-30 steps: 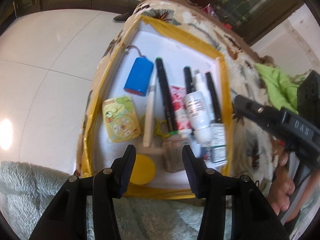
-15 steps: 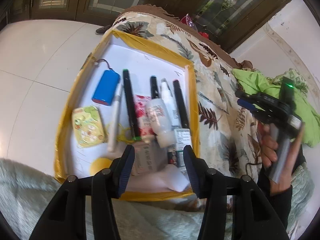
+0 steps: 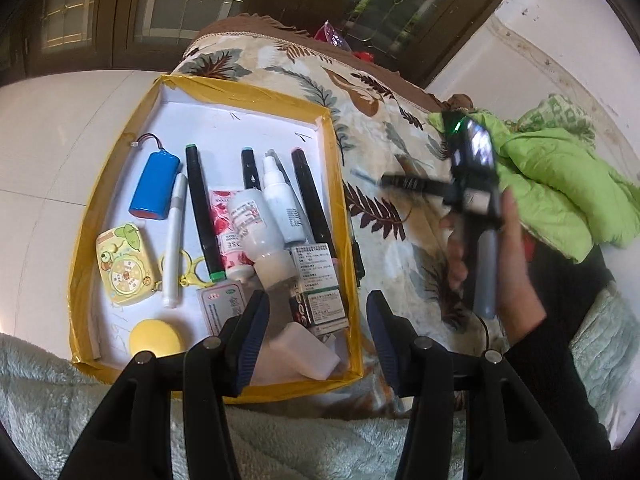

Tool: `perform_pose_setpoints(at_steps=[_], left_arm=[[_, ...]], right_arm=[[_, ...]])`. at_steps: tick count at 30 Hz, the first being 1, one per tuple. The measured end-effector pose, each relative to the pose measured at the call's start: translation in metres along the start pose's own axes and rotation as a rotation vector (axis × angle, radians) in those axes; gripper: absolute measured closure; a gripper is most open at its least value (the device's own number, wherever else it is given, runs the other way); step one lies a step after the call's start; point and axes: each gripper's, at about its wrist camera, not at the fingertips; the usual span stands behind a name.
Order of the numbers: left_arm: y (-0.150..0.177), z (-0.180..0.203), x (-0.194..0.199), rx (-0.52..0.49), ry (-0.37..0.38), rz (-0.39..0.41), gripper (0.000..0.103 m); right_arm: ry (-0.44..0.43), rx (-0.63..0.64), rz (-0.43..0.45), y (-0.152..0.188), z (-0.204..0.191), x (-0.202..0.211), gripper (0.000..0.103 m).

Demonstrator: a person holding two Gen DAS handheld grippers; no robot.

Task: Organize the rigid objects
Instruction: 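Withdraw the right tool and grasp the clear blue-ink pen, then lift the clear blue-ink pen with the right tool while the left tool grasps the black-clipped clear pen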

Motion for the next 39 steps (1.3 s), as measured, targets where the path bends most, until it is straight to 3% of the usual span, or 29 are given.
perform_pose_setpoints(at_steps=[6, 9, 11, 13, 15, 20, 24, 31, 34, 39], left_arm=[[-0.002, -0.004, -0.002, 0.019, 0.021, -0.021, 0.052], [-0.003, -0.006, 0.000, 0.028, 0.034, -0.022, 0.052], [-0.003, -0.006, 0.001, 0.024, 0.029, -0.020, 0.052], [-0.003, -0.007, 0.002, 0.024, 0.029, -0.017, 0.052], [-0.002, -0.007, 0.004, 0.033, 0.047, -0.012, 0.052], [0.002, -0.002, 0.006, 0.019, 0.061, -0.015, 0.052], [0.006, 0.008, 0.003, -0.004, 0.044, -0.037, 0.052], [-0.017, 0.046, -0.019, -0.016, 0.064, -0.098, 0.050], [-0.032, 0.069, -0.050, -0.038, 0.027, -0.140, 0.049], [-0.052, 0.084, -0.126, 0.014, -0.047, -0.288, 0.050]], right_arm=[[-0.078, 0.055, -0.064, 0.012, -0.009, 0.002, 0.068], [0.007, 0.188, -0.117, 0.031, -0.030, -0.003, 0.071], [-0.002, 0.178, -0.124, 0.031, -0.033, -0.002, 0.085], [-0.007, 0.160, -0.132, 0.031, -0.032, 0.002, 0.093], [-0.034, 0.123, -0.147, 0.033, -0.032, 0.007, 0.094], [0.009, 0.112, -0.162, 0.040, -0.041, 0.026, 0.094], [-0.009, -0.036, -0.132, 0.036, -0.031, 0.060, 0.094], [-0.183, -0.307, -0.111, 0.034, 0.002, 0.084, 0.094], [-0.230, -0.423, -0.119, 0.036, 0.023, 0.078, 0.094], [-0.240, -0.529, -0.151, 0.042, 0.050, 0.068, 0.094]])
Point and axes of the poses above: each gripper's, at about its wrist camera, not at the fingertips, and x roughly against the way its jaws point, z to its right, y to its underside, and after that the axes turned 6 degrees about z, right-handed
